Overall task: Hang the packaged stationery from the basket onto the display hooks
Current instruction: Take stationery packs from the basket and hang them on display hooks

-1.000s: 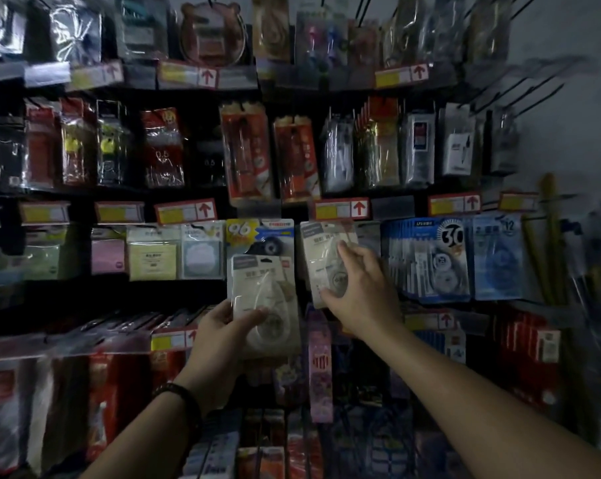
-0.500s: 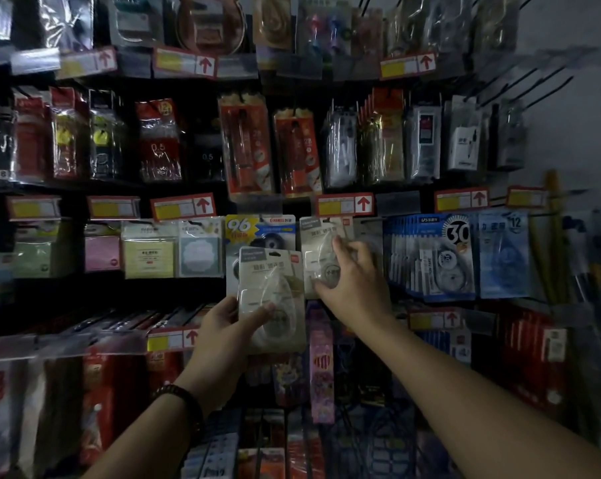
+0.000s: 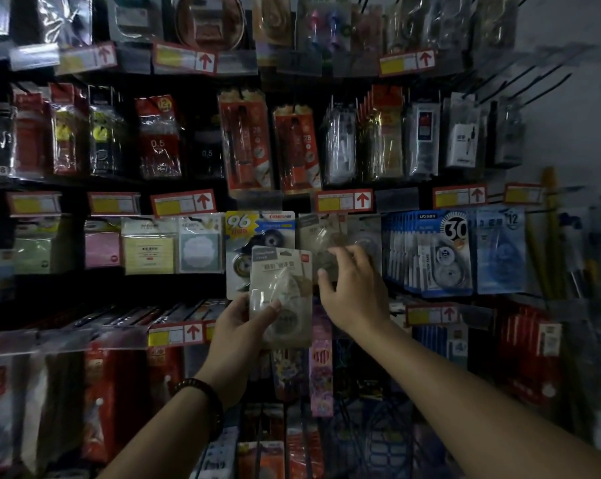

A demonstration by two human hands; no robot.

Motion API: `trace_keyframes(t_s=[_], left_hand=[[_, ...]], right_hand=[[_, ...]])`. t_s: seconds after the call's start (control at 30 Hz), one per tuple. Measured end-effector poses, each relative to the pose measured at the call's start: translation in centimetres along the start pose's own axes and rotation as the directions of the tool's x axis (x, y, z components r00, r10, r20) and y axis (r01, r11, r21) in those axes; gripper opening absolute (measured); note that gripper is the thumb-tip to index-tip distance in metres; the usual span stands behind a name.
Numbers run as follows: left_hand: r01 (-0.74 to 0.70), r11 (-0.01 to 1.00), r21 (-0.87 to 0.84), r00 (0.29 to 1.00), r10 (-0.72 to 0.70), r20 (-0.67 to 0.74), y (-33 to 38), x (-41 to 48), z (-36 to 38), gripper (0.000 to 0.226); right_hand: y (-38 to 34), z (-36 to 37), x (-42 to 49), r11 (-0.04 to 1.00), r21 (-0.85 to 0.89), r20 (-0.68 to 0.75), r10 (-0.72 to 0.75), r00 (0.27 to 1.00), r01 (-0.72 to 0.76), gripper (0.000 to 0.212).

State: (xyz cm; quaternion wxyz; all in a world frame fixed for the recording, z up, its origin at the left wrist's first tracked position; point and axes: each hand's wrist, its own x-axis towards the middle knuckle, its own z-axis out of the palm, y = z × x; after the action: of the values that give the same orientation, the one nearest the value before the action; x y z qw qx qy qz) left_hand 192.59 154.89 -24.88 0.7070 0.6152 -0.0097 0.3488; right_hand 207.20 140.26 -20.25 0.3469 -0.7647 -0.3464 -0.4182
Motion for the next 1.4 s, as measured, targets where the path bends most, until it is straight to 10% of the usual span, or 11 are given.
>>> trace_keyframes(t_s=[0.2,0.5,1.13,1.4], left_hand=[[0.043,0.996,-0.076,0.999,-0.042,0.016,0.4,0.1,2.2,0.018],[0.023,0.994,-0.106,0.994,-0.011,0.111,0.3,0.0,4.0,0.025],[-0.134,0.892,0.431,0.991,0.125,0.049,-2.1,0.7,0.2,0.026],[-0.32,0.334,0.887,0.94,0.229,0.253,-1.8,0.3,-0.5,0.016]], right_hand=[[-1.4,-2.4,-4.3,0.943,0.102,0.033,-0.322,0.946,0.317,0.075],[-1.1,-2.5,-5.1,0.967,-0.007,0.041,-0.255,0.966,0.255,0.091],[2.0,1.2,1.1,0.952,-0.241,-0.088,-0.213,0.973,0.187,0.092],[2.1,1.2,1.1,0.945,-0.29,-0.077,-0.182,0.98,0.153,0.091]])
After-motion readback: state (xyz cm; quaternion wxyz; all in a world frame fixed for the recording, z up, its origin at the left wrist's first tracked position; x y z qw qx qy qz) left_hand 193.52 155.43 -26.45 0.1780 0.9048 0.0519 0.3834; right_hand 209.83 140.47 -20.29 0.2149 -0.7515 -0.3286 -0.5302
